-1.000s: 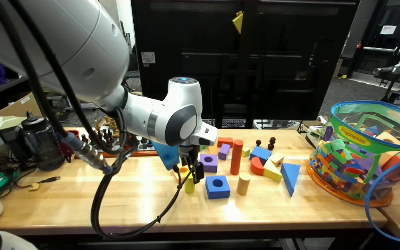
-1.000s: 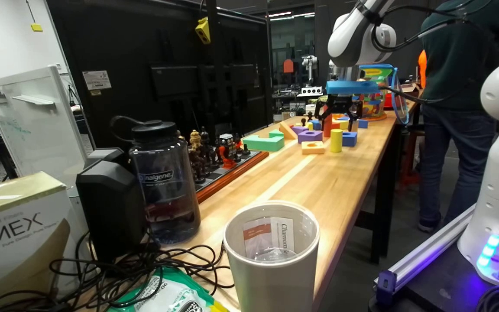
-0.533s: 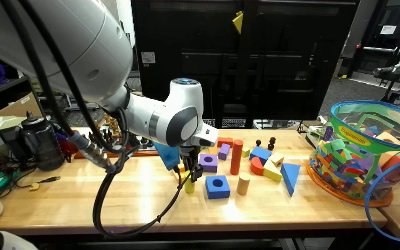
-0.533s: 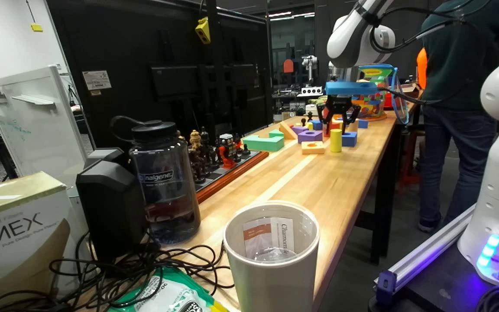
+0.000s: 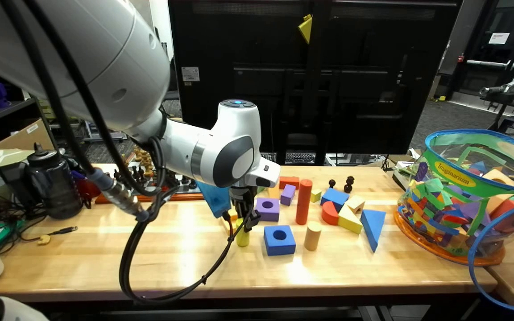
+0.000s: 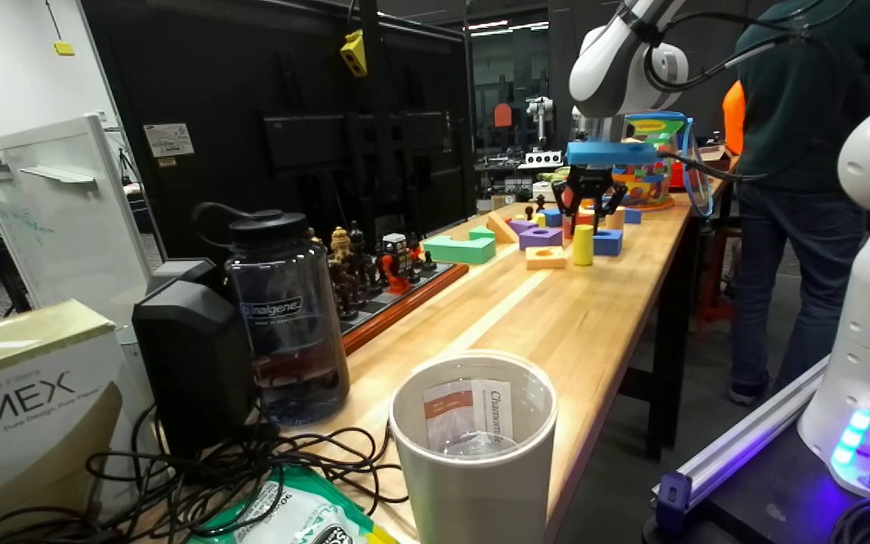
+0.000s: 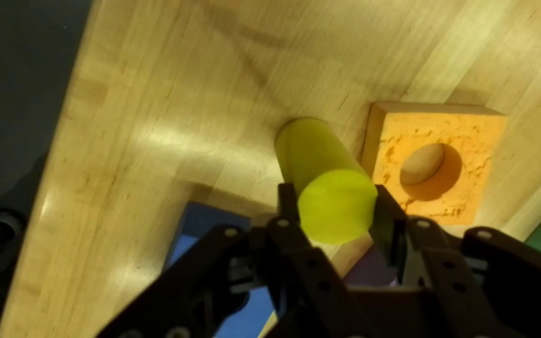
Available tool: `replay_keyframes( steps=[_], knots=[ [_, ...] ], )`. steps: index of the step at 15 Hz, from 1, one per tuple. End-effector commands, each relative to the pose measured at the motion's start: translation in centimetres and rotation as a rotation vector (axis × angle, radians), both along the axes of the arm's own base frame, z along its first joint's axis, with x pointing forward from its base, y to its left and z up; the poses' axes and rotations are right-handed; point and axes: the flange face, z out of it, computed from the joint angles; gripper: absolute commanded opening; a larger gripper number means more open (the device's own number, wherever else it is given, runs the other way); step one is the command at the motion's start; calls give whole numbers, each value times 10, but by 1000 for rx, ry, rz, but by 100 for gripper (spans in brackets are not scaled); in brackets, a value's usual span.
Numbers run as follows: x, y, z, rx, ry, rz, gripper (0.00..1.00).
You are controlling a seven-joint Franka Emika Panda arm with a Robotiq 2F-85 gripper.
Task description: Put the yellow cylindrical block in the middle of the square object
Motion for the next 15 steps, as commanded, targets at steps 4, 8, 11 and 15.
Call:
replay_keyframes(
  steps=[4, 8, 11, 15],
  knots=[
    [-19, 33, 44, -76, 21, 76, 16],
    [-27, 56, 84, -198, -25, 140, 16],
    [-18, 65, 104, -231, -79, 198, 16],
    [-3, 68, 109, -219, -114, 258, 16]
  ],
)
